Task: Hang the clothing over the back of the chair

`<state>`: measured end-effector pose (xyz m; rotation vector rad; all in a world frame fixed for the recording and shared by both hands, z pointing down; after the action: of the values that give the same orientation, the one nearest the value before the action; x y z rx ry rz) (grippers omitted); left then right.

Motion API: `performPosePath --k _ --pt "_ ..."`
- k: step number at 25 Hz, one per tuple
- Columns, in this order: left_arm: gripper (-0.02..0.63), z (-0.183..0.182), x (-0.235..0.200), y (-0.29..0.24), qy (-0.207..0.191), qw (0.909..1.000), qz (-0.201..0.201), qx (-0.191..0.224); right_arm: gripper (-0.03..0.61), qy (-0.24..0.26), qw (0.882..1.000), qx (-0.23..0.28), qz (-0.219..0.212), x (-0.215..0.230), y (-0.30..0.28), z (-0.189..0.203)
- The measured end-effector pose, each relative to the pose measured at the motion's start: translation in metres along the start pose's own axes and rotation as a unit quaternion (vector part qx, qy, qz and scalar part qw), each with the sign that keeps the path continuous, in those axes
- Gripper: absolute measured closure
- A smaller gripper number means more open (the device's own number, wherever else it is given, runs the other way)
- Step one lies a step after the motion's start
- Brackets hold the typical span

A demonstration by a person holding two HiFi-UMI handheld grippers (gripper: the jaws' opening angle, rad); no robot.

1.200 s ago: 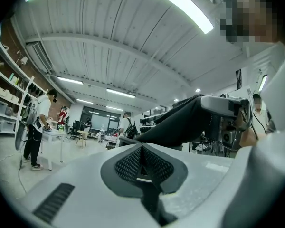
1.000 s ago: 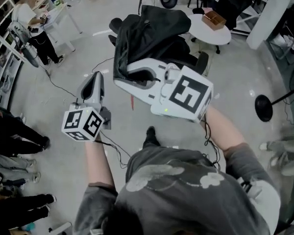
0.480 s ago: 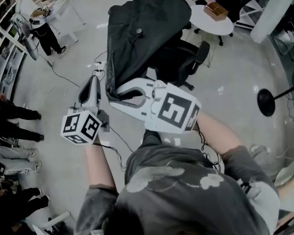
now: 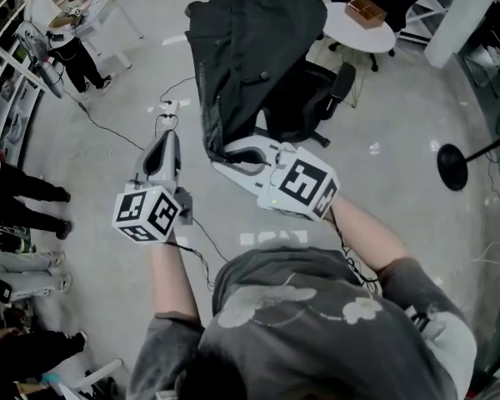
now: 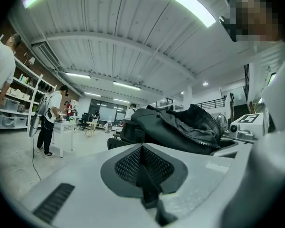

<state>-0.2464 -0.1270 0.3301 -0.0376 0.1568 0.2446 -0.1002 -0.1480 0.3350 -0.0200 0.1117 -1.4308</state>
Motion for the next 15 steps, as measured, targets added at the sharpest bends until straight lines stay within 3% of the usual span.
performPosePath --k 6,9,12,15 --pt "0.612 0.013 -0.001 0.012 0.020 0.9994 0.022 -0.017 0.574 -0.033 0.994 -0.040 0.098 0.012 0.001 0.031" --pt "0.612 0.017 -0.001 0.025 0.023 0.9988 0.033 -0.027 0.581 -0.007 0.992 -0.068 0.105 0.001 0.000 0.038" --pt "0.612 0.021 -0.001 0.039 0.028 0.9984 0.038 -0.031 0.581 0.051 0.989 -0.083 0.107 -0.018 -0.002 0.036" --pt "0.612 0.027 0.001 0.057 0.034 0.9982 0.038 -0.032 0.582 0.036 0.989 -0.095 0.110 -0.037 -0.002 0.041"
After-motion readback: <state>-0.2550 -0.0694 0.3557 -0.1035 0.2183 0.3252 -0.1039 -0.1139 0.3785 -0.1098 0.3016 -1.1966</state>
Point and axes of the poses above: the fingertips, and each gripper's own axes: y backward along the fingers, x to its right, z out of its underside, the point moved 5 cm from there along y, backward along the fingers, and after that the axes turned 14 degrees about z, right-handed, at the moved point
